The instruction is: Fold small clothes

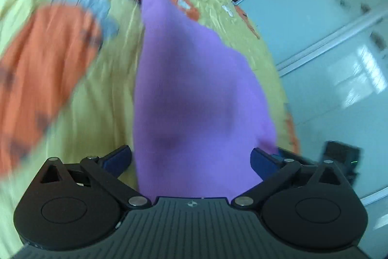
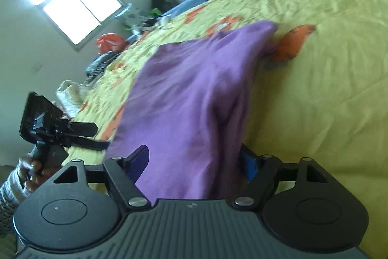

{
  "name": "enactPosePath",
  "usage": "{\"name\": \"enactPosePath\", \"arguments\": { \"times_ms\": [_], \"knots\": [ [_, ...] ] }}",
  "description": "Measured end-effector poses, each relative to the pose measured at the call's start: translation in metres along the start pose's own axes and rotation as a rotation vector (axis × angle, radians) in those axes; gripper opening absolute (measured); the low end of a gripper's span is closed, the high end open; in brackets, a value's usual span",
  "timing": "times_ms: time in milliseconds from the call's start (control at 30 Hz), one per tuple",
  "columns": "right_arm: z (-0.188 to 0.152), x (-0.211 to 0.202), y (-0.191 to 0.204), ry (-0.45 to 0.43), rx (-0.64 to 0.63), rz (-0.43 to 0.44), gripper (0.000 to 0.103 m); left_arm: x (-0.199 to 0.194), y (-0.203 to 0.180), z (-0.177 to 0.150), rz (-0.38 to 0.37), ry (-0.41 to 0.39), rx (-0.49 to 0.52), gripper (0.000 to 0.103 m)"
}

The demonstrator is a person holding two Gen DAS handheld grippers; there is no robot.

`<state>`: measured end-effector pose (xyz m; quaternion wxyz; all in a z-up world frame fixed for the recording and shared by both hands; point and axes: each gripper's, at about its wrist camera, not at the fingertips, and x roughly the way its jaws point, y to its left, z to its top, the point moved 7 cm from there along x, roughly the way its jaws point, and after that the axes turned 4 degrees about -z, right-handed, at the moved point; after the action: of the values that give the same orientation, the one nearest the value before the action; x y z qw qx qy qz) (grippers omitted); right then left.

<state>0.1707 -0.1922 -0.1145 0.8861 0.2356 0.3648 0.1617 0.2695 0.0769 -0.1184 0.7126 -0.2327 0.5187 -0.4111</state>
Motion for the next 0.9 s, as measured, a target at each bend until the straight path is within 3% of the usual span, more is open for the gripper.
{"name": "enactPosePath", "arguments": {
  "times_ms": [33,67,100,133,233,333,400,433,500,533,567,633,700,767,833,900],
  "knots": [
    [-0.002,0.005,0.002,0.016,0.009,-0.014,0.03,-0.002,0.004,-0.009,-0.051,-0.013,-0.094,0.099],
    [-0.002,0.011,0.002,0.035,0.032,-0.013,0.015,-0.001,0.006,-0.014,-0.094,-0.009,-0.168,0.07],
    [0.001,0.017,0.004,0.031,0.047,-0.001,0.015,0.005,0.008,-0.018,-0.096,0.028,-0.217,0.019],
    [0.004,0.02,0.005,0.023,0.057,0.002,0.015,0.013,0.009,-0.018,-0.071,0.072,-0.224,0.017],
    [0.017,-0.007,0.024,-0.062,0.078,0.069,0.014,0.015,0.001,-0.012,-0.035,0.078,-0.216,0.017],
    [0.014,-0.045,0.044,-0.115,0.049,0.095,0.013,-0.011,-0.025,-0.01,-0.041,0.045,-0.168,0.017],
    [-0.006,-0.048,0.047,-0.075,-0.016,0.037,0.014,-0.029,-0.034,-0.026,-0.064,0.042,-0.152,0.017],
    [-0.016,-0.039,0.041,-0.032,-0.058,-0.028,0.018,-0.031,-0.032,-0.037,-0.038,0.056,-0.135,0.018],
    [-0.035,-0.022,0.022,0.082,-0.015,-0.099,0.029,-0.022,-0.011,-0.055,0.044,0.116,-0.129,0.025],
    [-0.035,-0.029,0.023,0.052,-0.029,-0.096,0.034,-0.02,0.004,-0.063,0.062,0.142,-0.164,0.029],
    [-0.033,-0.038,0.027,0.032,-0.058,-0.128,0.045,-0.025,0.012,-0.066,0.042,0.118,-0.204,0.029],
    [-0.023,-0.058,0.036,-0.053,-0.134,-0.18,0.047,-0.044,0.01,-0.064,0.071,0.062,-0.166,0.042],
    [-0.006,-0.063,0.043,-0.094,-0.214,-0.228,0.047,-0.064,-0.002,-0.057,0.135,-0.009,-0.068,0.071],
    [0.012,-0.053,0.049,-0.119,-0.292,-0.282,0.047,-0.069,-0.017,-0.039,0.118,-0.061,-0.022,0.072],
    [0.023,-0.031,0.052,-0.107,-0.34,-0.302,0.047,-0.066,-0.025,-0.02,0.15,-0.11,0.027,0.073],
    [0.026,-0.008,0.056,-0.089,-0.393,-0.331,0.047,-0.049,-0.036,-0.001,0.149,-0.136,0.056,0.076]
  ]
}}
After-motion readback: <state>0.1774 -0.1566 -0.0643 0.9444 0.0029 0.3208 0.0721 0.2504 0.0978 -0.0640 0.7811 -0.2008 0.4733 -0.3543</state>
